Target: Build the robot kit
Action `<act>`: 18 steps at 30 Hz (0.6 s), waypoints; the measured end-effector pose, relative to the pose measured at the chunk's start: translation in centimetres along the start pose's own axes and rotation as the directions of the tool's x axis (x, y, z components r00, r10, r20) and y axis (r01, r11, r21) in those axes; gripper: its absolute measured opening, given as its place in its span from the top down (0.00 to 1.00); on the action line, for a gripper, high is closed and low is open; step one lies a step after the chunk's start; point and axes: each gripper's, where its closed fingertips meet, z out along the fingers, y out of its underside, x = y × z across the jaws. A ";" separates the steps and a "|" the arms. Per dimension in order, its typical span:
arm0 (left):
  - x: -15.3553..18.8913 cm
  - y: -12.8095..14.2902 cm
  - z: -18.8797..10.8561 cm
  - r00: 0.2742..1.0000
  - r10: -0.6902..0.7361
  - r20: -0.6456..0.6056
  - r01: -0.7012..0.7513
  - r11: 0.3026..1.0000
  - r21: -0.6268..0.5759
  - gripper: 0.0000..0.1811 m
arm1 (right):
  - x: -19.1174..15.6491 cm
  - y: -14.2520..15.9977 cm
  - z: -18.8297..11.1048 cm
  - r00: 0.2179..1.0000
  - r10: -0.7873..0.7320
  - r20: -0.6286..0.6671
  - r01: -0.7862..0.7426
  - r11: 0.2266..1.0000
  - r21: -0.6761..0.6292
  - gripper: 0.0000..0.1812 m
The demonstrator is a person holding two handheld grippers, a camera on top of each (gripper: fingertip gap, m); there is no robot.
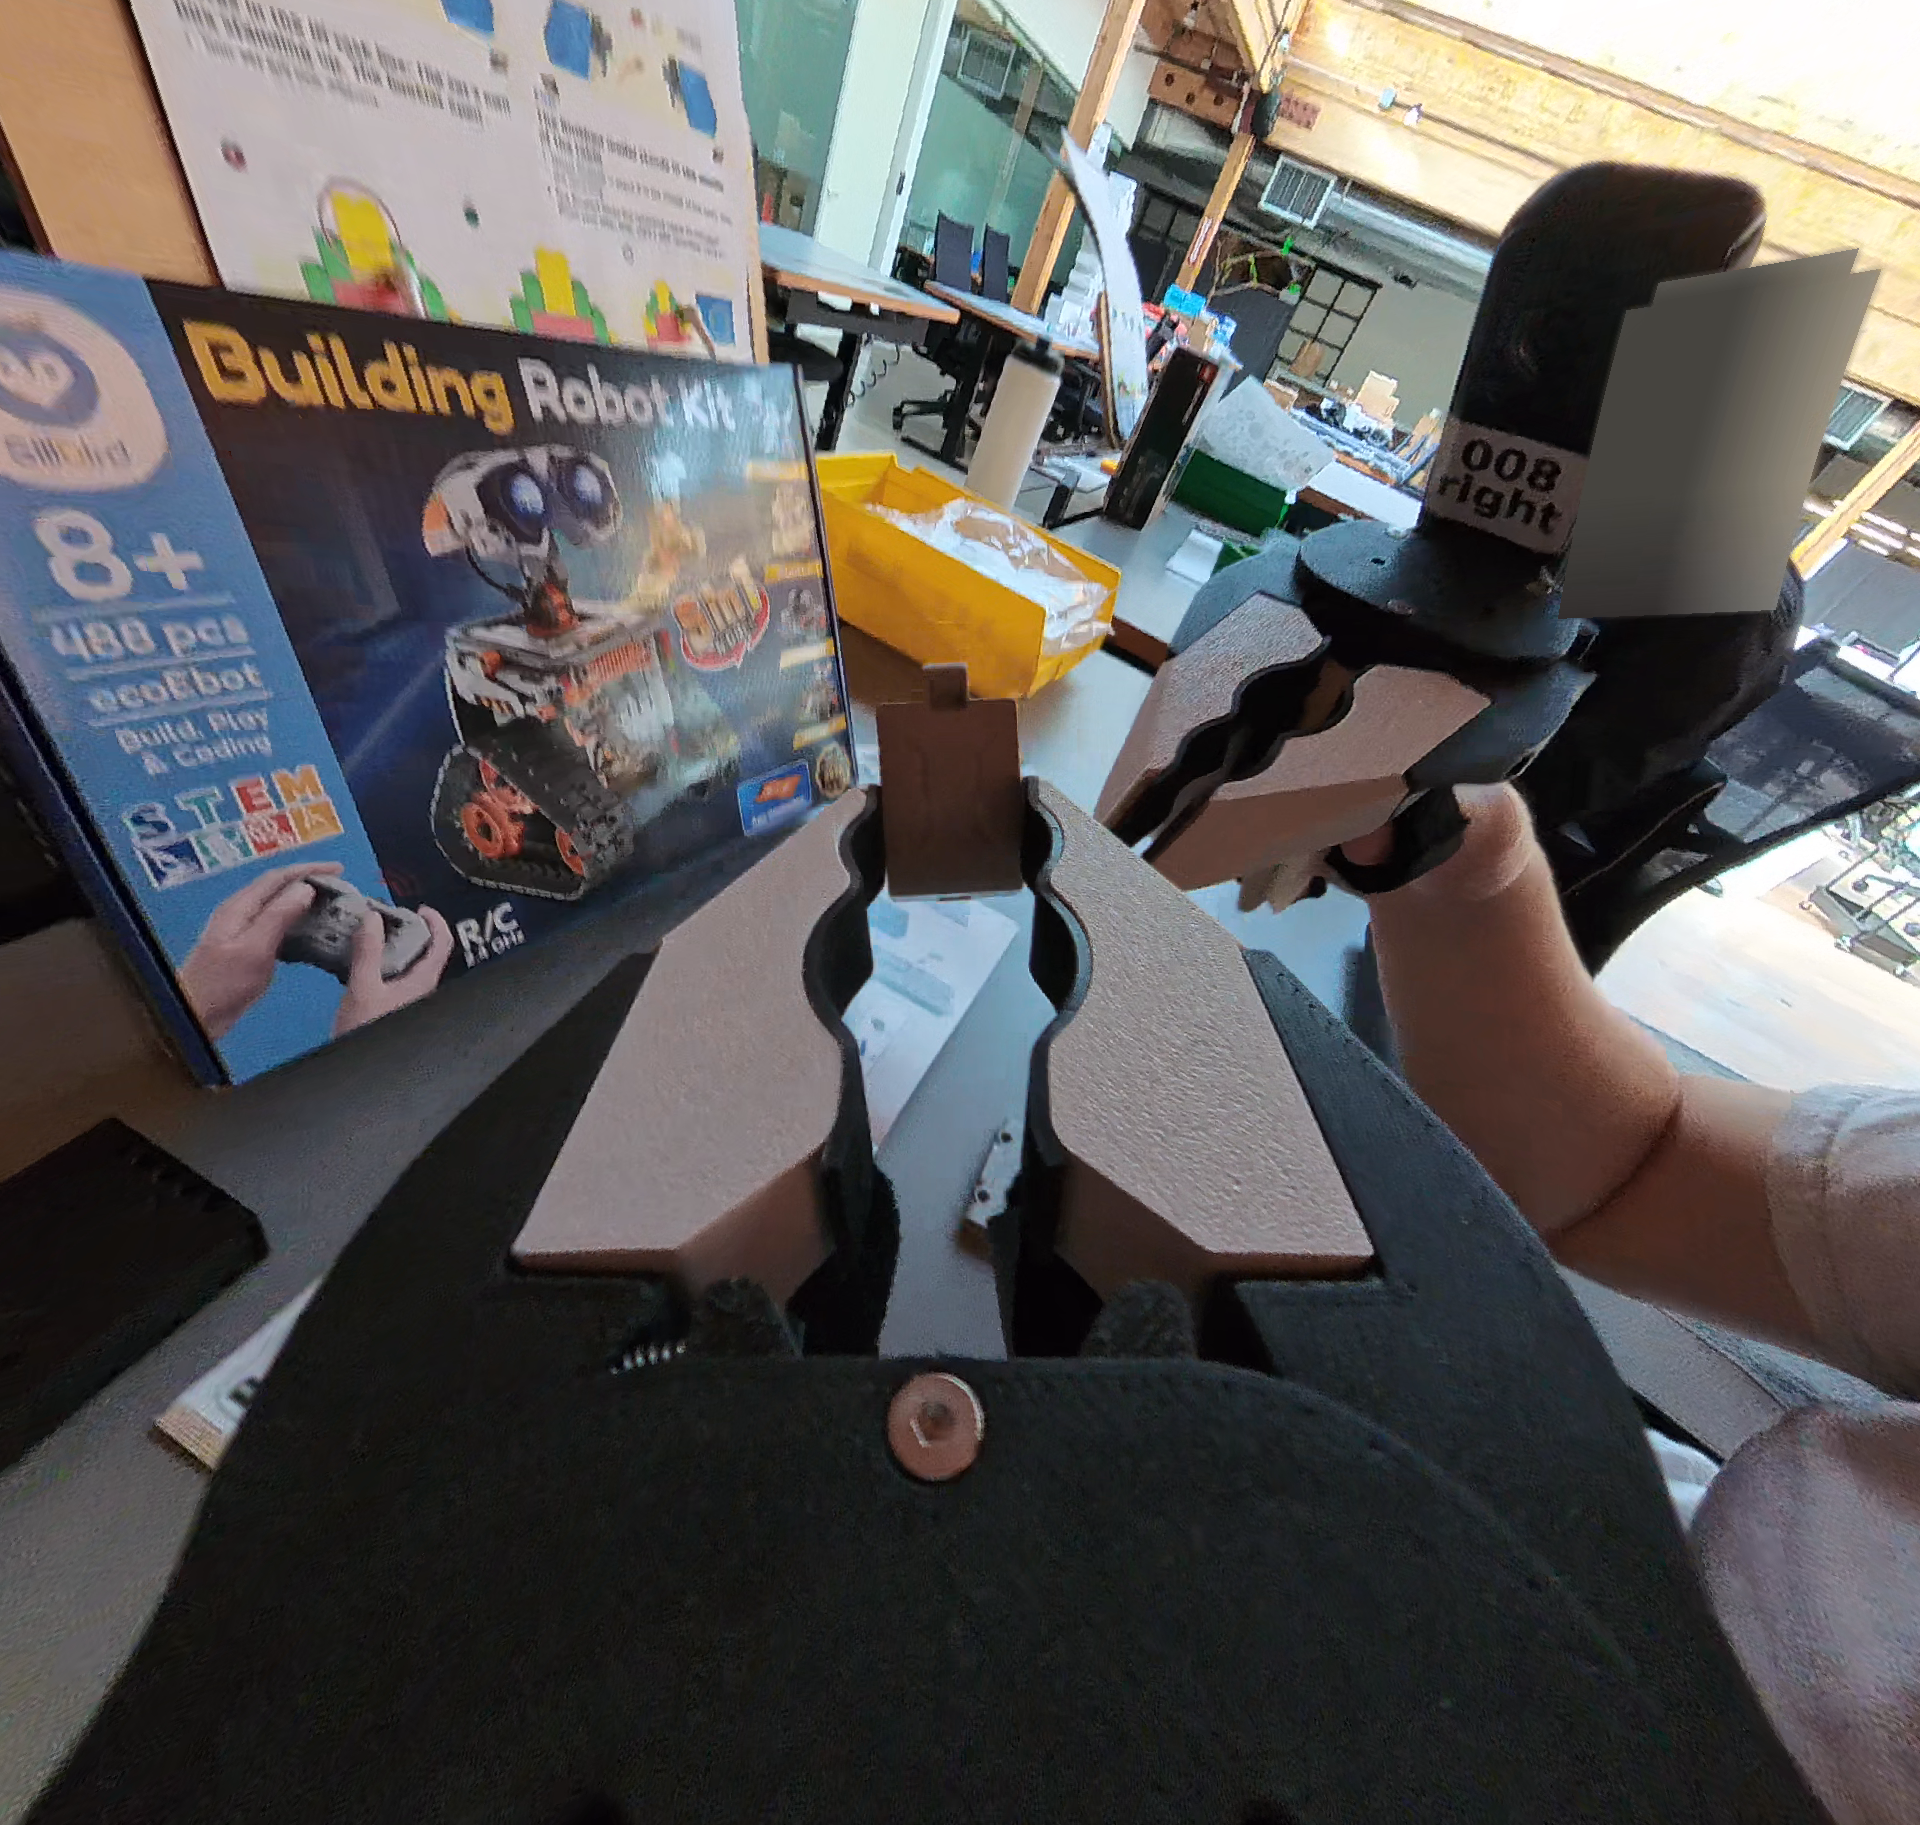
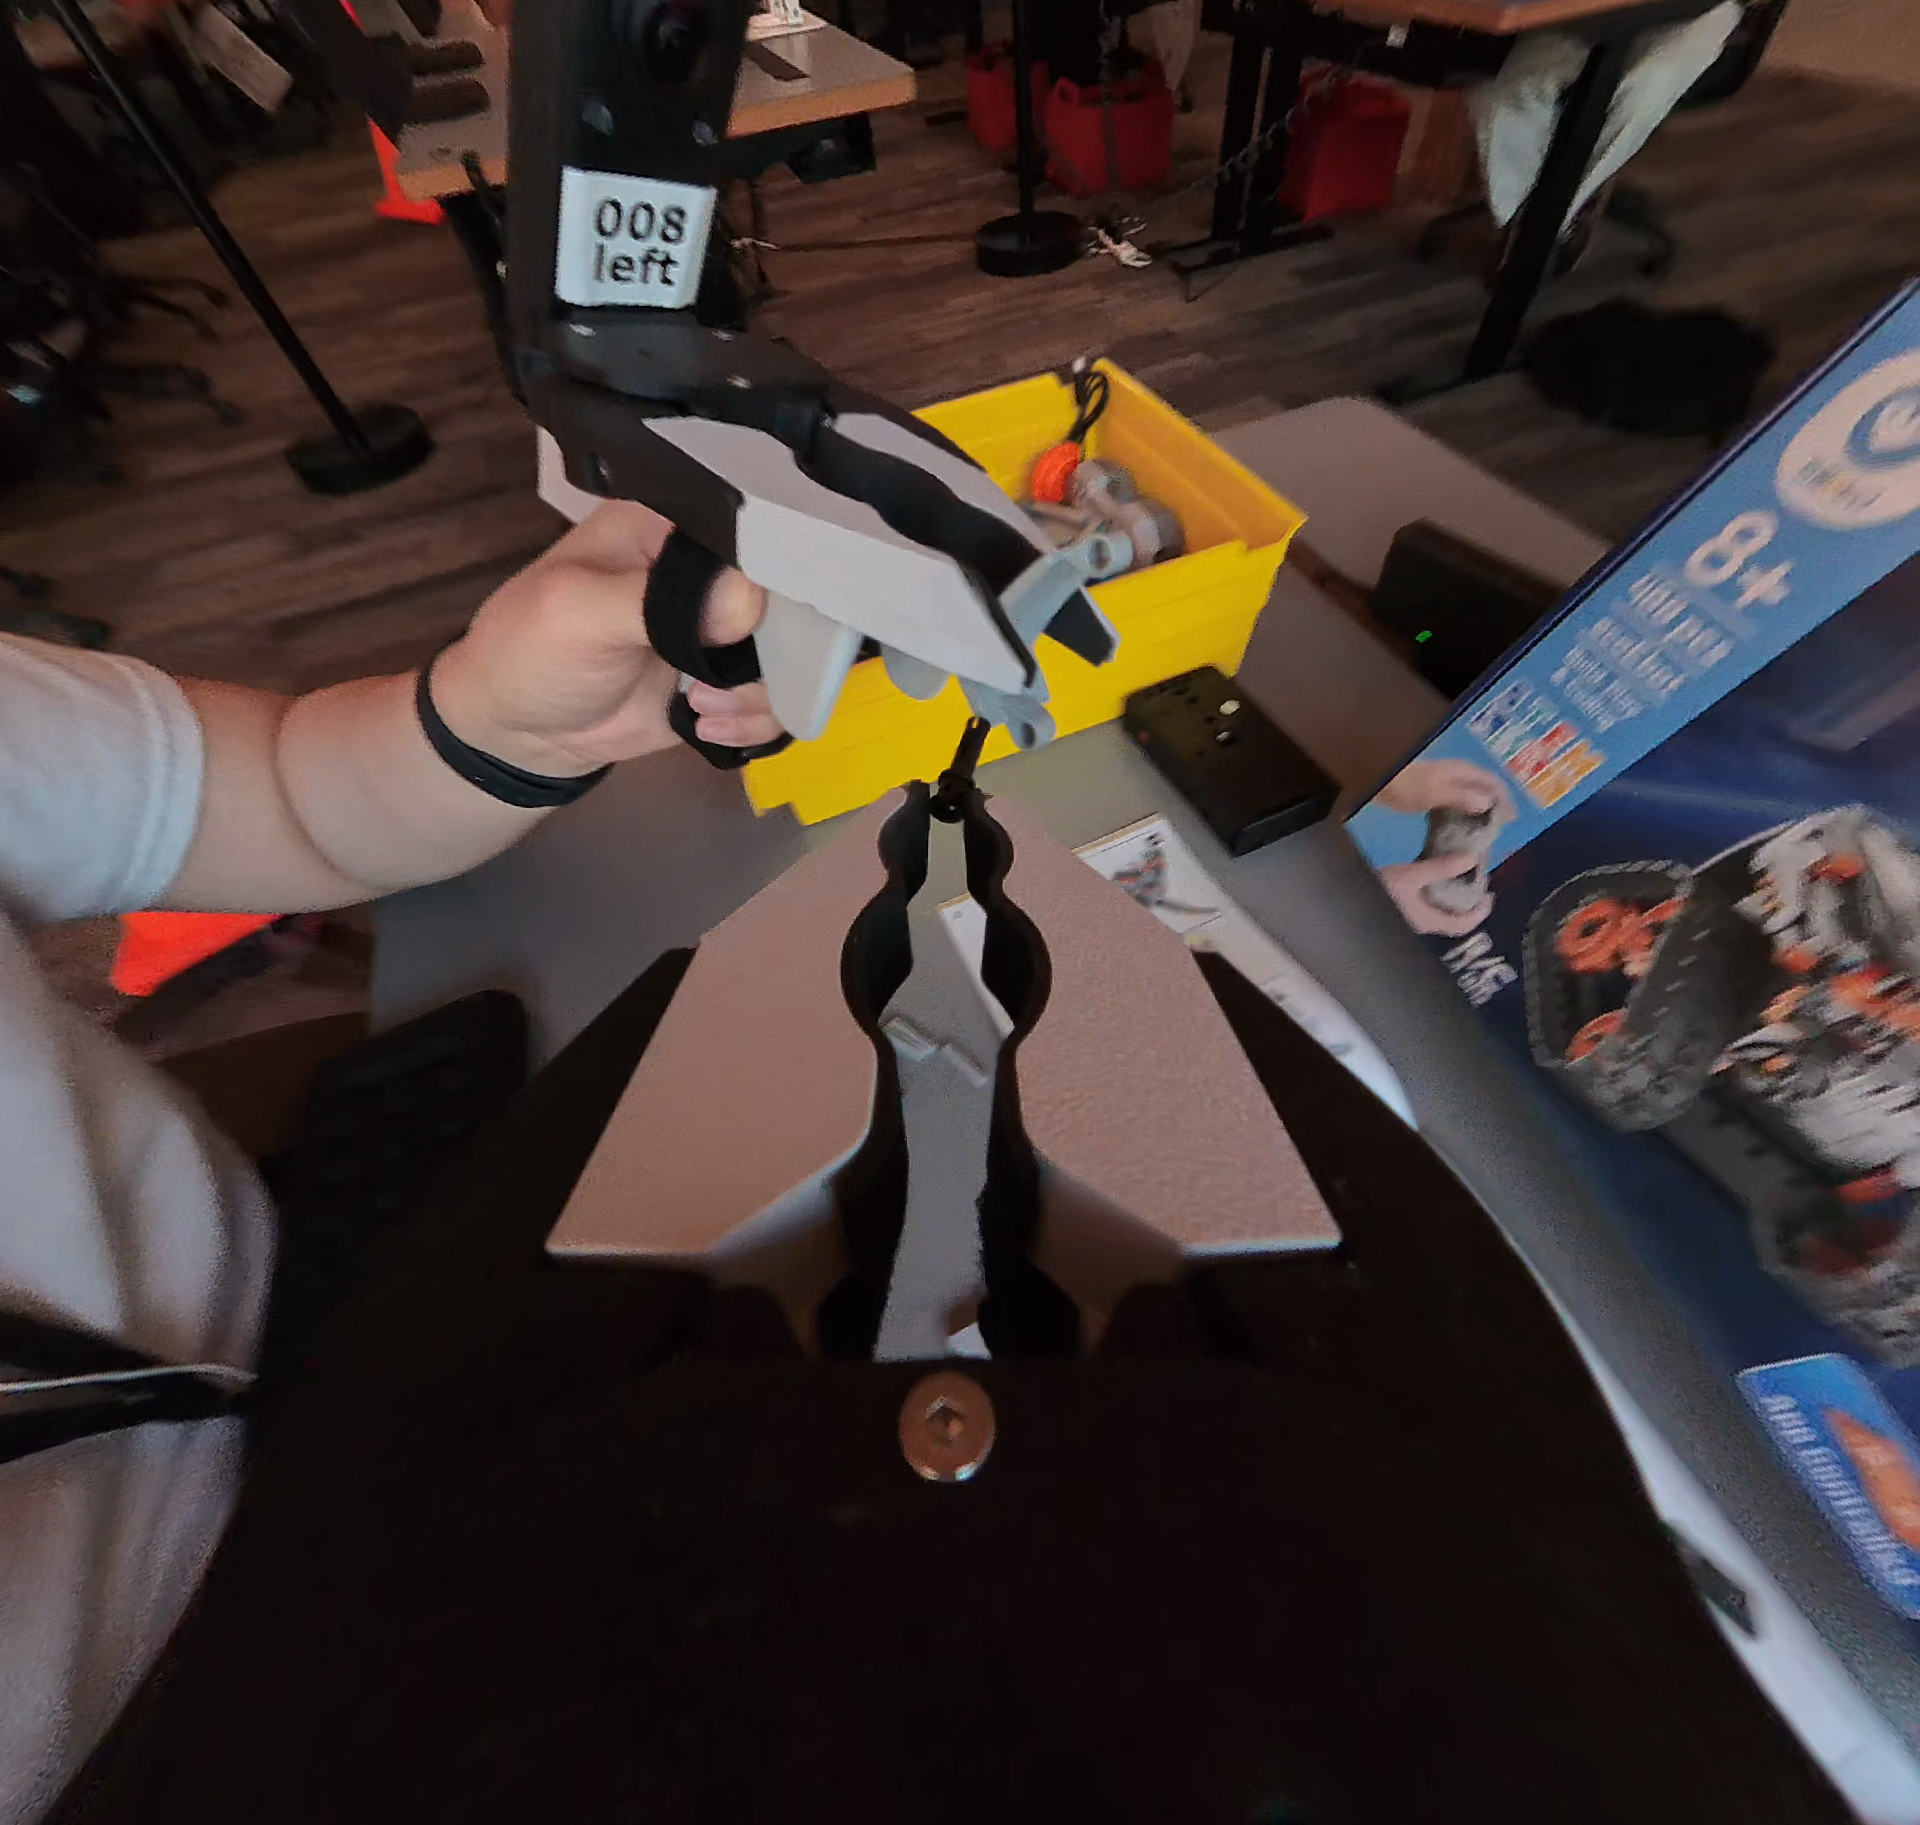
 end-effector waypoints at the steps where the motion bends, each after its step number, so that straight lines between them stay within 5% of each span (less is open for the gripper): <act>1: -0.1 1.2 0.3 1.000 -0.017 -0.004 0.017 1.000 -0.020 0.87 | -0.3 0.9 -0.2 0.999 0.041 0.021 -0.041 0.999 -0.005 0.97; 7: 1.9 7.7 0.9 0.980 -0.135 -0.145 0.137 0.991 0.003 0.87 | -2.5 9.6 0.5 0.948 0.307 0.088 -0.303 0.952 -0.048 0.97; 11: 3.3 11.3 0.5 0.957 -0.196 -0.214 0.207 0.978 0.029 0.87 | -3.7 13.3 0.3 0.969 0.244 -0.019 -0.244 0.969 0.039 0.97; 18: 3.4 13.5 0.9 0.984 -0.076 -0.163 0.068 0.996 -0.057 0.87 | -5.2 13.6 -0.6 0.986 0.150 -0.068 -0.141 0.983 0.113 0.97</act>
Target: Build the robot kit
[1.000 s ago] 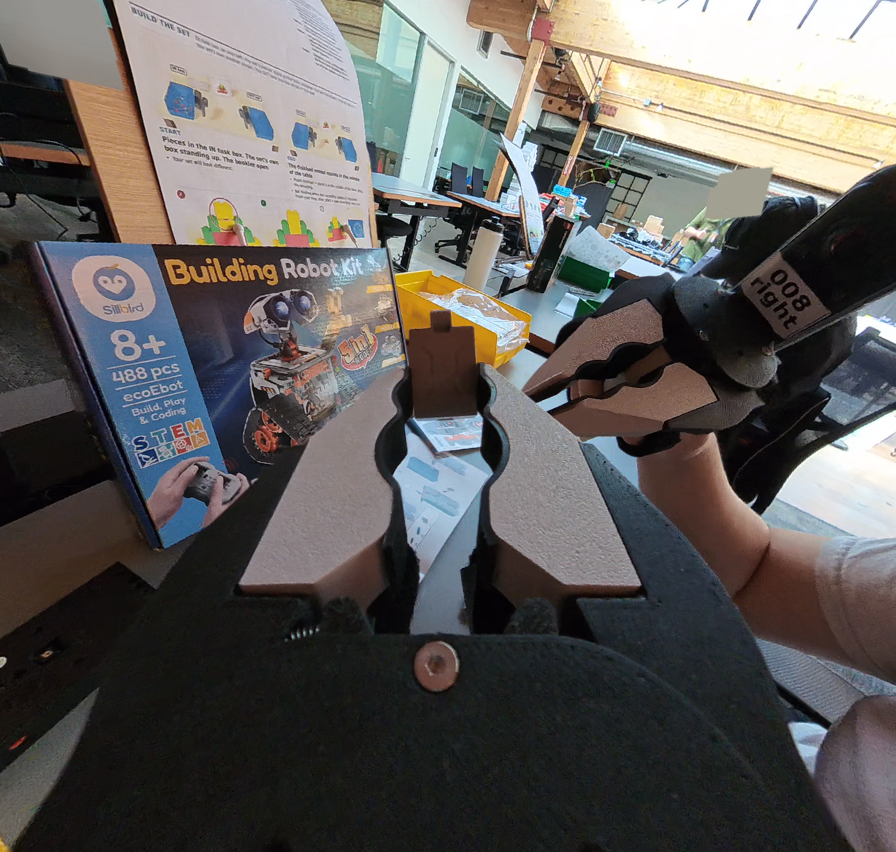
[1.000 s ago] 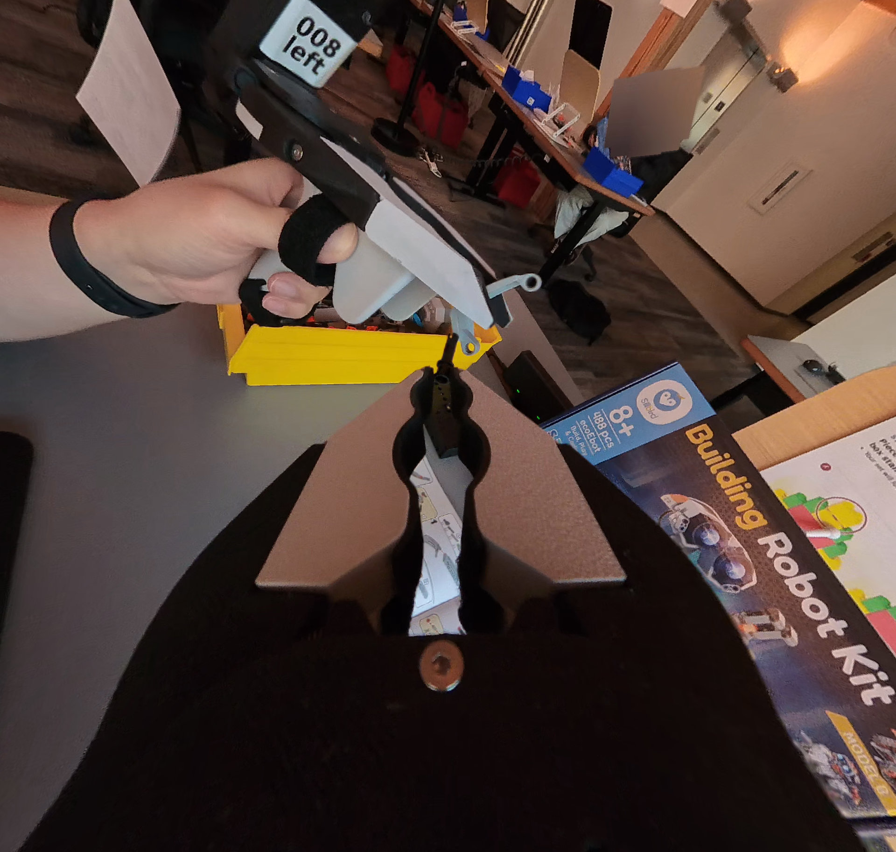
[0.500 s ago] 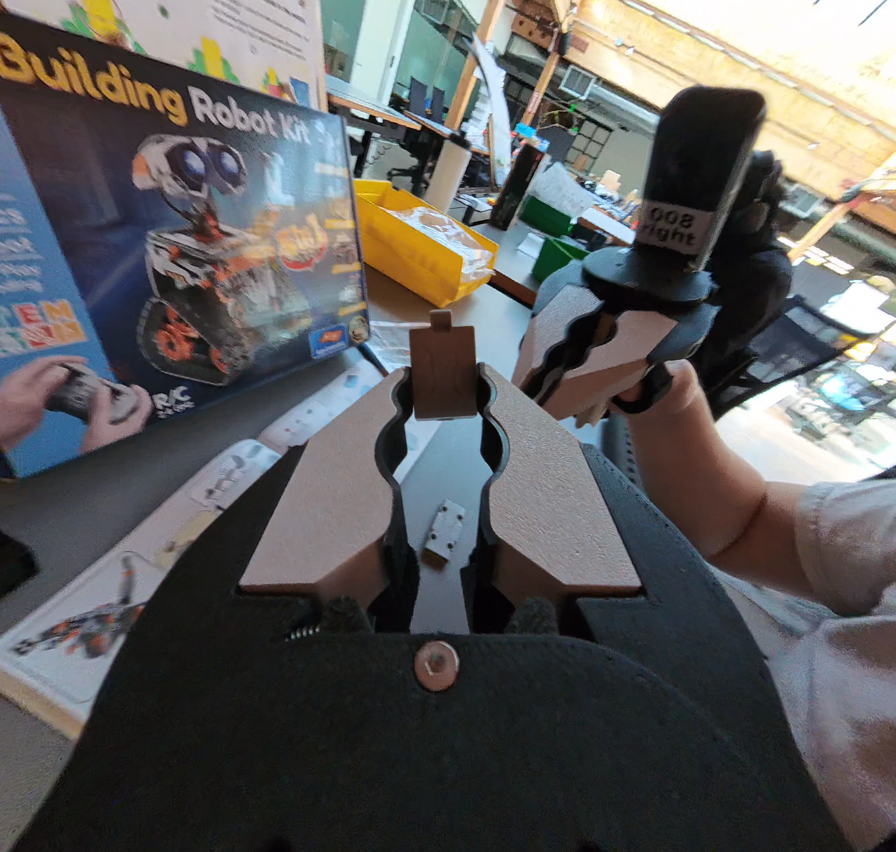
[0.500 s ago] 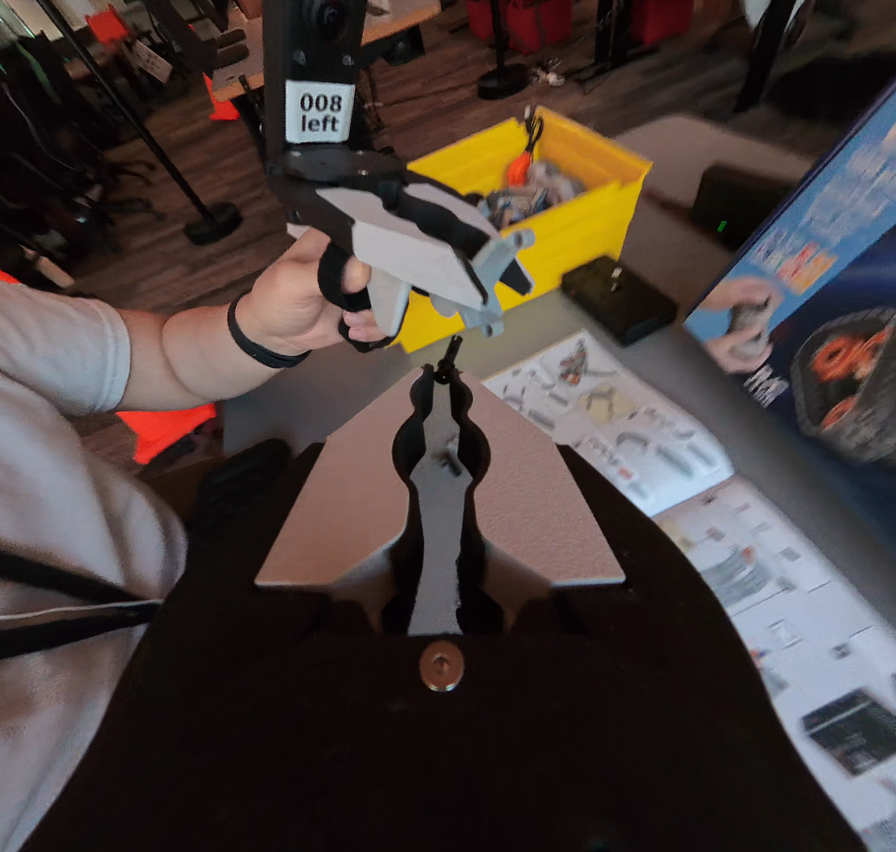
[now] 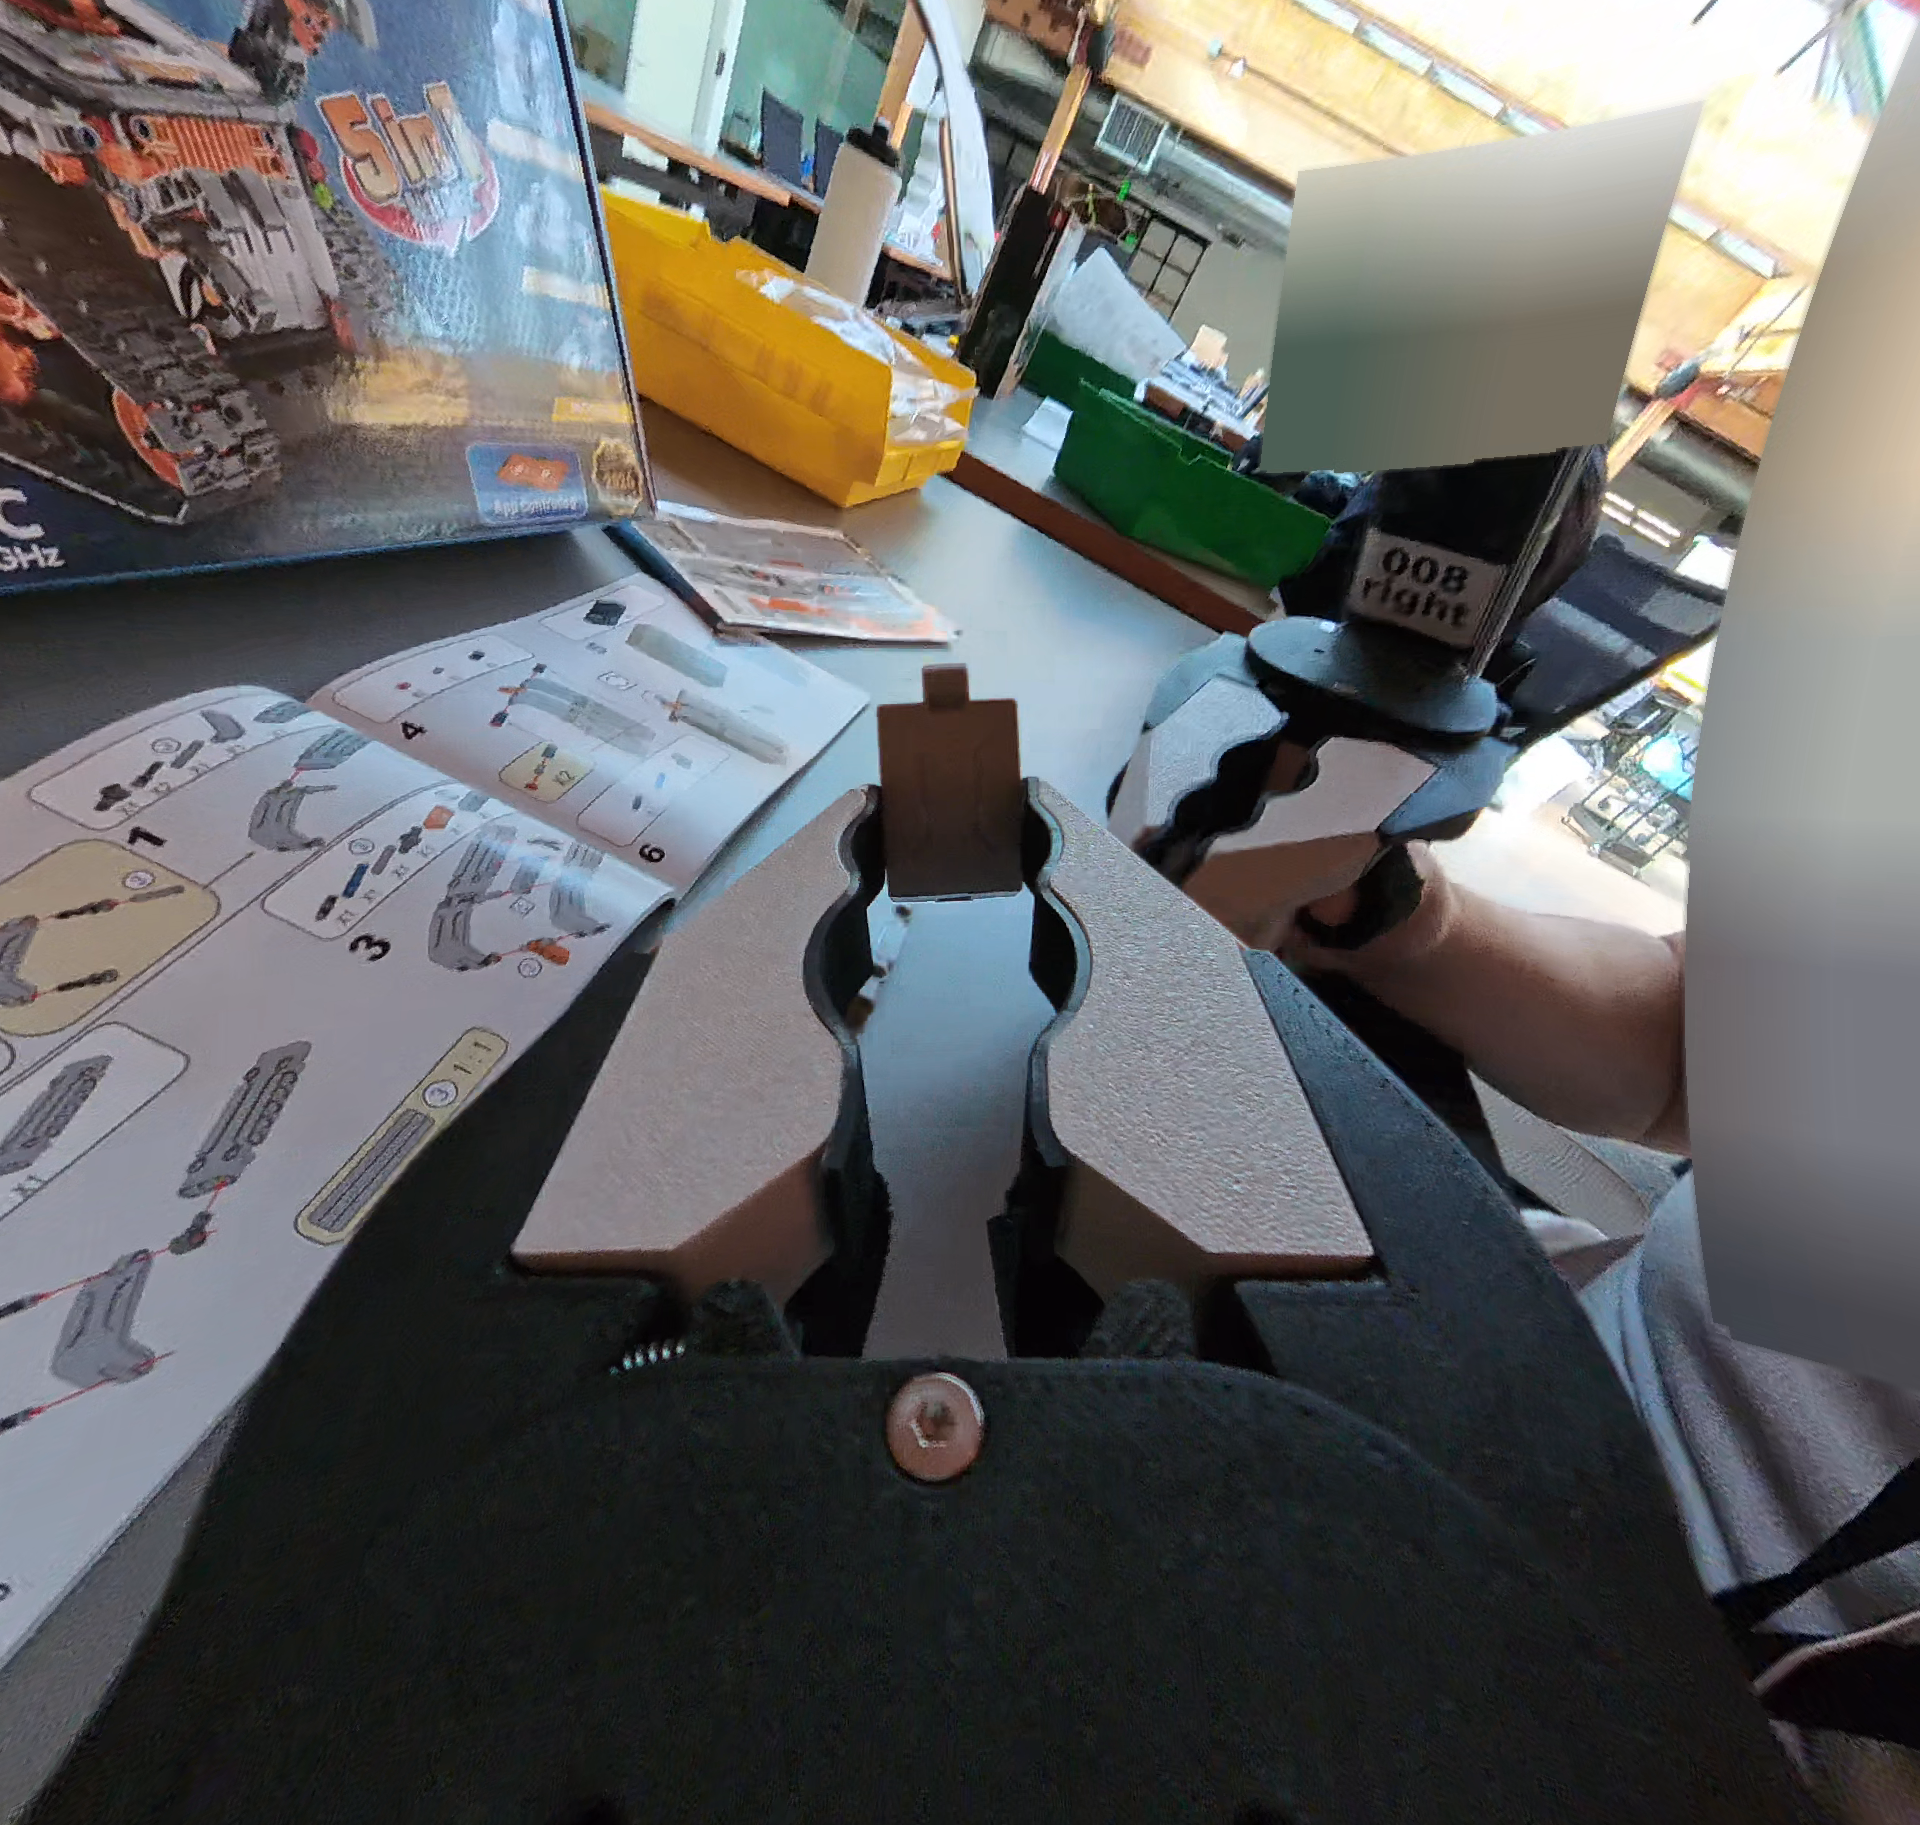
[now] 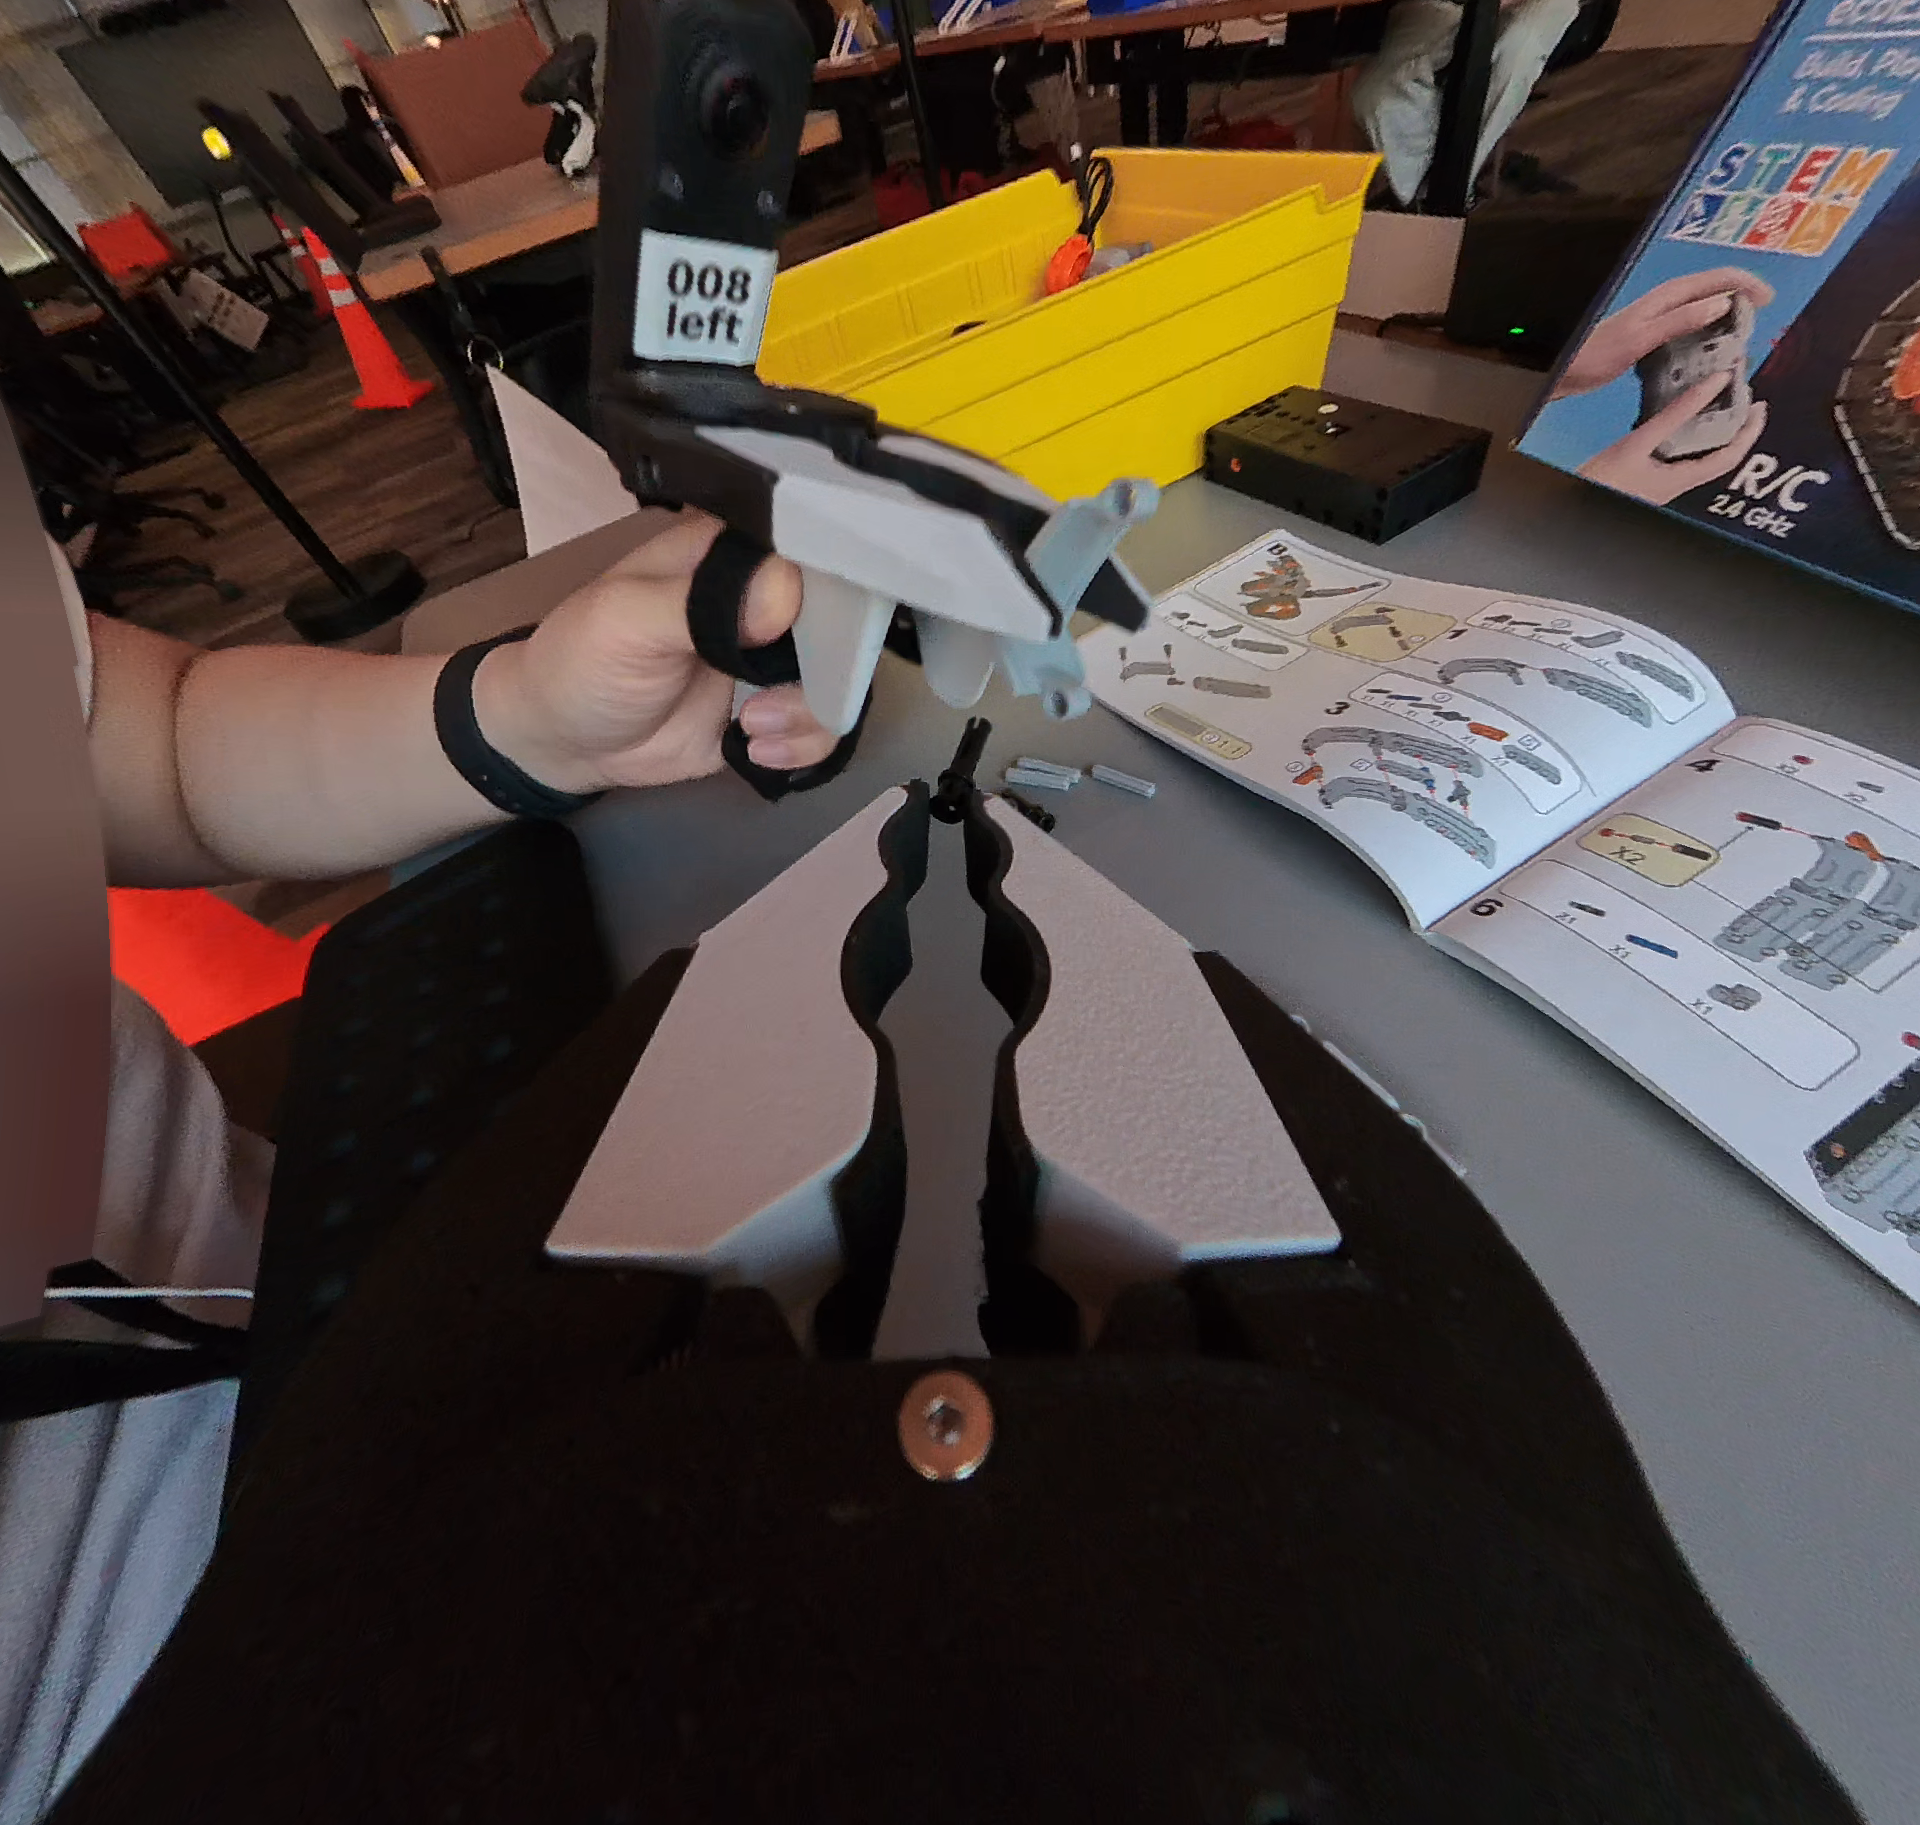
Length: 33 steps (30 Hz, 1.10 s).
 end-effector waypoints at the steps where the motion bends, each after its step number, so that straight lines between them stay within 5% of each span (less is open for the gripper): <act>1: -0.1 0.3 0.1 1.000 -0.012 0.001 0.012 1.000 -0.010 0.87 | 0.2 -0.3 -0.2 1.000 0.027 0.005 -0.028 1.000 0.015 0.97; 9: -0.8 1.8 0.8 0.992 -0.127 -0.006 0.126 0.991 -0.048 0.87 | 1.8 1.2 0.1 0.980 0.198 -0.004 -0.198 0.979 -0.046 0.97; 21: -0.8 2.4 1.0 0.995 -0.098 0.002 0.098 0.992 -0.079 0.87 | 2.1 1.9 0.3 0.938 0.344 0.045 -0.341 0.937 -0.072 0.97; 29: -0.5 2.7 1.1 0.998 -0.068 -0.012 0.067 0.992 -0.107 0.87 | 2.3 2.0 0.1 0.838 0.530 0.128 -0.526 0.848 -0.067 0.97; 33: -0.8 2.9 1.1 0.999 -0.031 0.027 0.034 0.992 -0.120 0.87 | 2.5 2.3 0.5 0.867 0.492 0.078 -0.488 0.870 -0.069 0.97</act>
